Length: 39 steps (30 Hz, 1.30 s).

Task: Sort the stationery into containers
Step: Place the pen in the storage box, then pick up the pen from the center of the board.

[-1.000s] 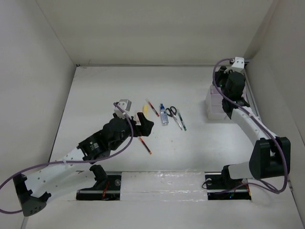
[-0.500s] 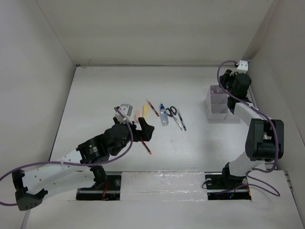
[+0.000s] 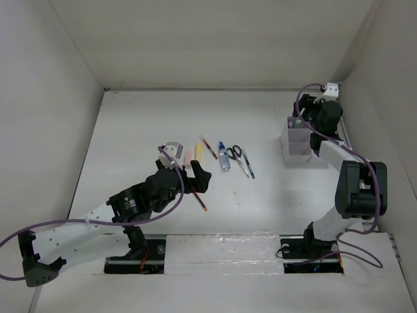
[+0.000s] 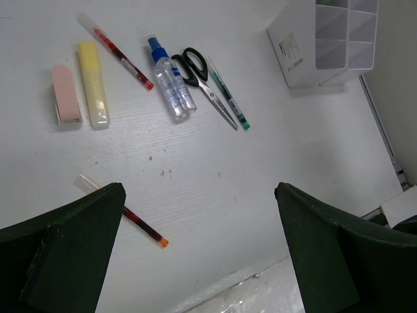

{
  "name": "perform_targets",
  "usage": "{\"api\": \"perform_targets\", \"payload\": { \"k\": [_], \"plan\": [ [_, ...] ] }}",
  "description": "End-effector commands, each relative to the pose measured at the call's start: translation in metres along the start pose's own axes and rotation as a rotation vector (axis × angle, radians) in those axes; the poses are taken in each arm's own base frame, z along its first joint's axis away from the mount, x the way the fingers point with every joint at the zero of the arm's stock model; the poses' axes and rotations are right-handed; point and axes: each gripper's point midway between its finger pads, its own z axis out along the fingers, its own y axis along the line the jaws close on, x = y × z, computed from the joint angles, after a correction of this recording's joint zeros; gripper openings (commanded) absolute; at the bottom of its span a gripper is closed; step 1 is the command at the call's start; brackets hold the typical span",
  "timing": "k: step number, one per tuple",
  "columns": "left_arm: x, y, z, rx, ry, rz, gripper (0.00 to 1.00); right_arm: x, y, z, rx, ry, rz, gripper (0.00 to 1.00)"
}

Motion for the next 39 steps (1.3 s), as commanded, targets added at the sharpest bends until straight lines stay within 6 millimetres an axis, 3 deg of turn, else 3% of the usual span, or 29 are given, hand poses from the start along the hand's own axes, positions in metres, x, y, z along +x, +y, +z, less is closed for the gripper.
{"api": "perform_targets", "payload": {
  "k": [1,2,5,7,8,9,10,11,17,20,23,25,33,39],
  "plan": [
    [-0.013,-0.003,-0.001,-0.003,-0.044,-0.028,1.0,-0.021,0.015,-0.003,-0.047,-0.084,0.011,0.81],
    [-0.013,0.0,-0.001,-0.018,-0.047,-0.033,1.0,-0.029,0.017,-0.006,-0.05,-0.101,0.019,0.99],
    [-0.013,0.007,0.002,-0.072,-0.053,-0.048,1.0,-0.05,0.035,-0.024,-0.067,-0.152,0.038,1.0],
    [-0.012,0.013,0.006,-0.115,-0.05,-0.055,1.0,-0.063,0.064,-0.039,-0.097,-0.178,0.04,1.0],
    [-0.012,0.017,0.011,-0.151,-0.05,-0.075,1.0,-0.061,0.068,-0.043,-0.065,-0.15,0.044,1.0],
    [-0.009,0.023,0.014,-0.176,-0.039,-0.066,1.0,-0.059,0.094,-0.049,-0.107,-0.129,0.042,1.0],
    [-0.011,0.023,0.018,-0.191,-0.04,-0.079,1.0,-0.073,0.105,-0.055,-0.12,-0.138,0.043,1.0],
    [-0.006,0.024,0.024,-0.213,-0.016,-0.059,1.0,-0.061,0.123,-0.062,-0.151,-0.074,0.075,1.0],
    [0.008,0.02,0.064,-0.287,0.071,0.056,1.0,-0.06,0.179,-0.101,-0.391,0.018,0.17,1.0],
    [0.016,0.026,0.099,-0.299,0.151,0.092,1.0,-0.055,0.193,-0.116,-0.432,0.038,0.176,1.0],
    [0.023,0.054,0.137,-0.293,0.247,0.077,1.0,-0.055,0.192,-0.131,-0.419,0.046,0.184,1.0],
    [0.016,0.055,0.146,-0.279,0.238,0.08,1.0,-0.057,0.191,-0.136,-0.422,0.037,0.185,1.0],
    [0.029,0.049,0.196,-0.262,0.314,0.144,0.97,-0.049,0.201,-0.155,-0.486,0.057,0.181,1.0],
    [0.045,0.06,0.211,-0.297,0.359,0.15,0.96,-0.038,0.2,-0.156,-0.489,0.08,0.178,1.0]
  ]
}}
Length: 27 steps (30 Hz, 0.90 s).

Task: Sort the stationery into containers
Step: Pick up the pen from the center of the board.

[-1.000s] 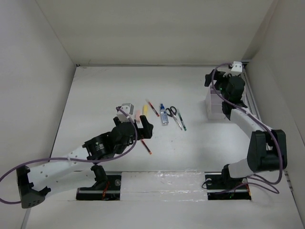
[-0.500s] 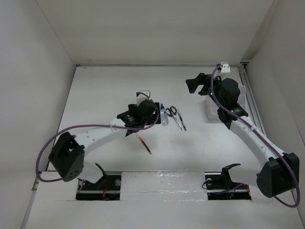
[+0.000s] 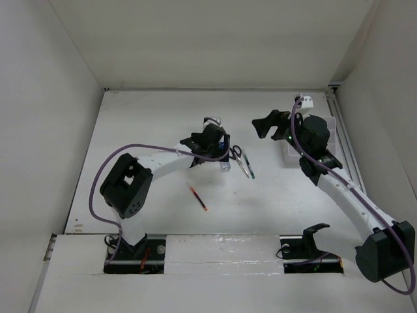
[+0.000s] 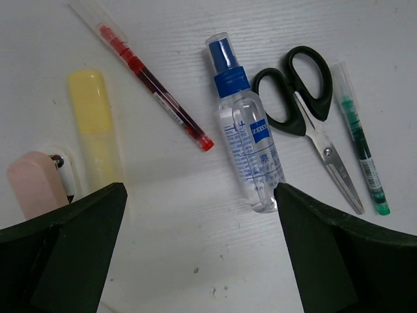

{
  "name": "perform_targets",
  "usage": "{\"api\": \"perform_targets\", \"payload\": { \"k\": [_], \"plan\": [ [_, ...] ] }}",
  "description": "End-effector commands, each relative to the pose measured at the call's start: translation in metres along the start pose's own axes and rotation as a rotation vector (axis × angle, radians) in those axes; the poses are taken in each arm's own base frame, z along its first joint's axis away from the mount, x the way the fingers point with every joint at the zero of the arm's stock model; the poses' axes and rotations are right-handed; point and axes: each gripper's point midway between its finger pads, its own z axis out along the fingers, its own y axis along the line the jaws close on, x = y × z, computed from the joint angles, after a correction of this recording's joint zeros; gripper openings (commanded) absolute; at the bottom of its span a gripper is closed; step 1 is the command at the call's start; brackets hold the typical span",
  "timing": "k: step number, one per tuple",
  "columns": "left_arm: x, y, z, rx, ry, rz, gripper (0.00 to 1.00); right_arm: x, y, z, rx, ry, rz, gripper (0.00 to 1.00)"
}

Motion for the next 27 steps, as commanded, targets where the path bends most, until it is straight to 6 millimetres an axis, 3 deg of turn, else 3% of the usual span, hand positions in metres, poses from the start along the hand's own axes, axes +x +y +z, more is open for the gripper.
{"api": "perform_targets", "payload": {
  "k": [1,6,9,27],
  "plan": [
    [-0.006,-0.003,0.007,0.009,0.0,0.005,0.95,0.0,0.01,-0.003,-0.045,-0.005,0.002,1.0],
    [-0.004,0.009,0.017,-0.028,0.012,-0.017,0.93,0.006,0.014,-0.004,-0.067,0.014,0.003,1.0],
    [0.007,0.024,0.022,-0.054,0.034,-0.025,0.93,0.009,0.022,-0.004,-0.085,0.022,0.002,1.0],
    [0.032,0.043,0.034,-0.134,0.071,-0.032,0.91,0.015,0.041,0.001,-0.106,0.031,-0.002,1.0]
  ]
}}
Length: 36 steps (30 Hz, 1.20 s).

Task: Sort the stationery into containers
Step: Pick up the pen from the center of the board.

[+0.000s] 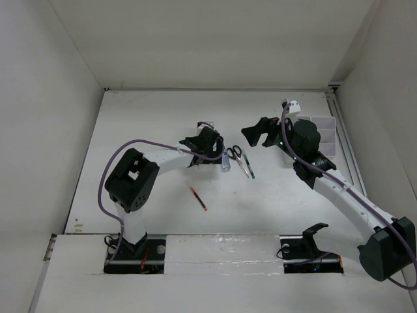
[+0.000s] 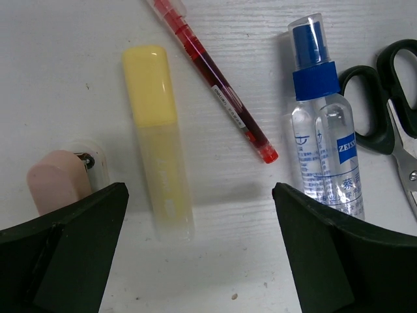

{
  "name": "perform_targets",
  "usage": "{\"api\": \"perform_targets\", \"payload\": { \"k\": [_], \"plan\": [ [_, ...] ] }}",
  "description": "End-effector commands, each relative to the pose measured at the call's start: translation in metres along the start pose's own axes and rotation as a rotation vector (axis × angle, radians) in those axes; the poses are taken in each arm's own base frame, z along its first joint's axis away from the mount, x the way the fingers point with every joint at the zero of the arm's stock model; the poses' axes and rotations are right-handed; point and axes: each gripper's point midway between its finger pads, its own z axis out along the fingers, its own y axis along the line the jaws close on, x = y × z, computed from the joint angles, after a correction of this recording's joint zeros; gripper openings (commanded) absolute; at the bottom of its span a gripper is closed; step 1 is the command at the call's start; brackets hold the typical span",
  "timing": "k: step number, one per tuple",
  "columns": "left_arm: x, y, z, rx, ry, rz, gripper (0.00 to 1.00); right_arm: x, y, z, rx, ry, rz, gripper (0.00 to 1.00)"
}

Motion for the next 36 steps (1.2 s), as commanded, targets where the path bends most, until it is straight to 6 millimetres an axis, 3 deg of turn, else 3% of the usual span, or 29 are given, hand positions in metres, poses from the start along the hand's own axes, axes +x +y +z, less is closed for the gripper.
{"api": "perform_targets", "payload": {
  "k": [1,8,10,12,13,16,17,19,22,24,25,26,28,29,32,33,35,36],
  "plan": [
    [0.006,0.006,0.004,-0.035,0.004,-0.011,0.91,-0.016,0.012,0.002,-0.023,-0.048,-0.004,1.0],
    [0.022,0.009,0.015,-0.053,0.053,-0.005,0.8,-0.012,0.013,0.004,-0.019,-0.04,-0.004,0.98],
    [0.026,0.009,0.017,-0.051,0.066,-0.011,0.71,-0.012,0.013,0.004,-0.019,-0.04,-0.004,0.98],
    [0.027,0.007,0.017,-0.043,0.071,-0.012,0.59,-0.017,0.014,0.004,-0.023,-0.048,-0.005,0.98],
    [0.029,0.009,0.016,-0.049,0.08,-0.009,0.42,-0.017,0.014,0.004,-0.023,-0.048,-0.005,0.98],
    [0.032,0.009,0.016,-0.045,0.093,-0.007,0.23,-0.02,0.015,0.002,-0.018,-0.06,0.003,0.97],
    [0.033,0.007,0.015,-0.038,0.097,-0.007,0.1,-0.02,0.015,0.002,-0.018,-0.06,0.003,0.97],
    [0.032,0.004,0.014,-0.027,0.105,-0.017,0.0,-0.02,0.015,0.002,-0.018,-0.06,0.003,0.97],
    [0.027,0.001,0.006,-0.005,0.099,-0.022,0.0,-0.021,0.014,0.002,-0.01,-0.063,0.014,1.0],
    [0.012,-0.008,-0.011,0.036,0.045,-0.03,0.0,-0.022,0.013,0.002,-0.011,-0.063,0.045,1.0],
    [0.008,-0.012,-0.019,0.056,0.023,-0.016,0.0,-0.013,0.014,0.004,-0.021,-0.037,0.072,1.0],
    [-0.006,-0.026,-0.04,0.108,-0.033,0.003,0.0,-0.017,0.014,0.006,-0.045,-0.051,0.069,1.0],
    [-0.019,-0.03,-0.057,0.141,-0.097,0.004,0.0,-0.007,0.025,0.004,-0.118,-0.026,0.089,1.0],
    [-0.031,-0.038,-0.077,0.195,-0.149,0.003,0.0,-0.011,0.032,0.004,-0.152,-0.048,0.108,1.0],
    [-0.043,-0.046,-0.1,0.279,-0.238,0.025,0.0,-0.007,0.04,0.006,-0.201,-0.035,0.159,1.0],
    [-0.051,-0.052,-0.118,0.328,-0.281,0.029,0.0,-0.007,0.046,0.006,-0.224,-0.035,0.164,1.0],
    [-0.051,-0.057,-0.128,0.372,-0.32,0.055,0.0,0.003,0.051,0.011,-0.225,-0.008,0.181,1.0],
    [-0.053,-0.061,-0.14,0.406,-0.344,0.065,0.0,-0.003,0.058,0.011,-0.236,-0.026,0.186,1.0]
  ]
}}
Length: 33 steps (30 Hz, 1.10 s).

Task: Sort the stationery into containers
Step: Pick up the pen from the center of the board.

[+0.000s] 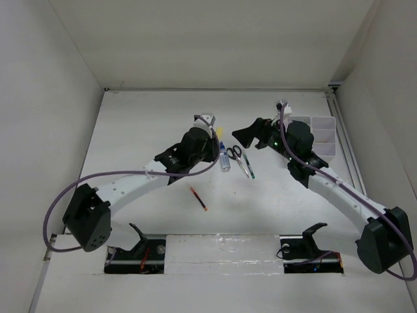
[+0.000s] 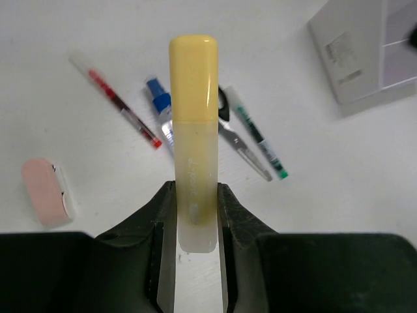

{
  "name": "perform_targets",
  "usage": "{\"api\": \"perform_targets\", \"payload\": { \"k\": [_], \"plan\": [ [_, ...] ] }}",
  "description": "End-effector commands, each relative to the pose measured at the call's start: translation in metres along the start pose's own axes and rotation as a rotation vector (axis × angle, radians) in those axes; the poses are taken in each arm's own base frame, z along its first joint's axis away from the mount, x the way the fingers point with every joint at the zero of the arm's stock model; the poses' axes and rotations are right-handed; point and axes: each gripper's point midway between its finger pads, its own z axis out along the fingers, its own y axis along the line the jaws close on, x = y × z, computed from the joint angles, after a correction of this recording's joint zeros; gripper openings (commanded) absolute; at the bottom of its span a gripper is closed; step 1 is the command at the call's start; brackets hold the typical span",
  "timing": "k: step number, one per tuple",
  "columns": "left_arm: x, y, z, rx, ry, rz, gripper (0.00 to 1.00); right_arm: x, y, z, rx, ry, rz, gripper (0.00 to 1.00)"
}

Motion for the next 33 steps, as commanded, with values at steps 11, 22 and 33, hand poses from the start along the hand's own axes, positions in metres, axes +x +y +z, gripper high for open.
{"api": "perform_targets", "payload": {
  "k": [11,22,33],
  "plan": [
    [-0.033,-0.049,-0.057,0.319,-0.199,0.053,0.0,0.011,0.043,0.042,-0.099,-0.037,0.106,0.95],
    [-0.031,-0.047,-0.065,0.329,-0.201,0.063,0.0,0.034,0.064,0.058,-0.136,0.007,0.151,0.32],
    [-0.015,-0.036,-0.062,0.259,-0.109,0.0,1.0,-0.033,-0.01,0.059,0.08,-0.157,-0.125,0.0]
  ]
}}
